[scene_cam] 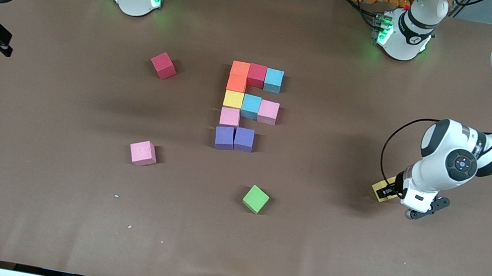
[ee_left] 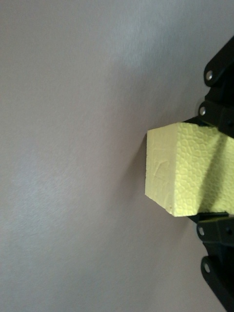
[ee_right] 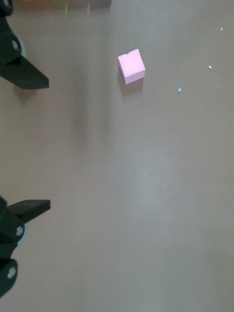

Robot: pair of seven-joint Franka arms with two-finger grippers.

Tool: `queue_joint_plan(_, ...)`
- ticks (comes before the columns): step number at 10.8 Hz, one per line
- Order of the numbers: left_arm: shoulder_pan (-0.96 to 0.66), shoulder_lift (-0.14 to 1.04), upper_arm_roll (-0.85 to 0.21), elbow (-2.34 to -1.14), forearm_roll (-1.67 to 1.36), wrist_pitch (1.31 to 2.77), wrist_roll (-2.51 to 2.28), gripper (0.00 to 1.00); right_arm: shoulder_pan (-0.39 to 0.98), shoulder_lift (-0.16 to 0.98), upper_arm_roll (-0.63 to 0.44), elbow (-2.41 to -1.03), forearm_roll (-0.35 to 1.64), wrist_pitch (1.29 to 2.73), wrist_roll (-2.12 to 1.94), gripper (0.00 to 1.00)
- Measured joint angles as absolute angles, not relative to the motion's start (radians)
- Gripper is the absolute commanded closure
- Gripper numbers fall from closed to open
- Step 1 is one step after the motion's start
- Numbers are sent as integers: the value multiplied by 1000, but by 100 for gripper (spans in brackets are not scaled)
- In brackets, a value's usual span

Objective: Arrange 11 blocks into digit 3
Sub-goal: 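Grasp the yellow cube with the left gripper and lift it, then carry the yellow cube to the cluster with the left gripper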

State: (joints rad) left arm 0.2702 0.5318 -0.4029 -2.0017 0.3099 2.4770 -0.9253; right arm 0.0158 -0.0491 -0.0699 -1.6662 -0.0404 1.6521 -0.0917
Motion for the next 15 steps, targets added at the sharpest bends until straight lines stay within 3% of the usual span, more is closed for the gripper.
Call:
queue_joint_plan(8, -82, 599, -411, -1812, 206, 2436, -1743, 100, 15, -49, -72, -1666, -40, 1652, -92, 0)
queue_joint_plan(15, -222, 651, -410, -1725, 201, 2432, -2212, 100, 15, -49, -73, -1666, -40, 1651, -92, 0)
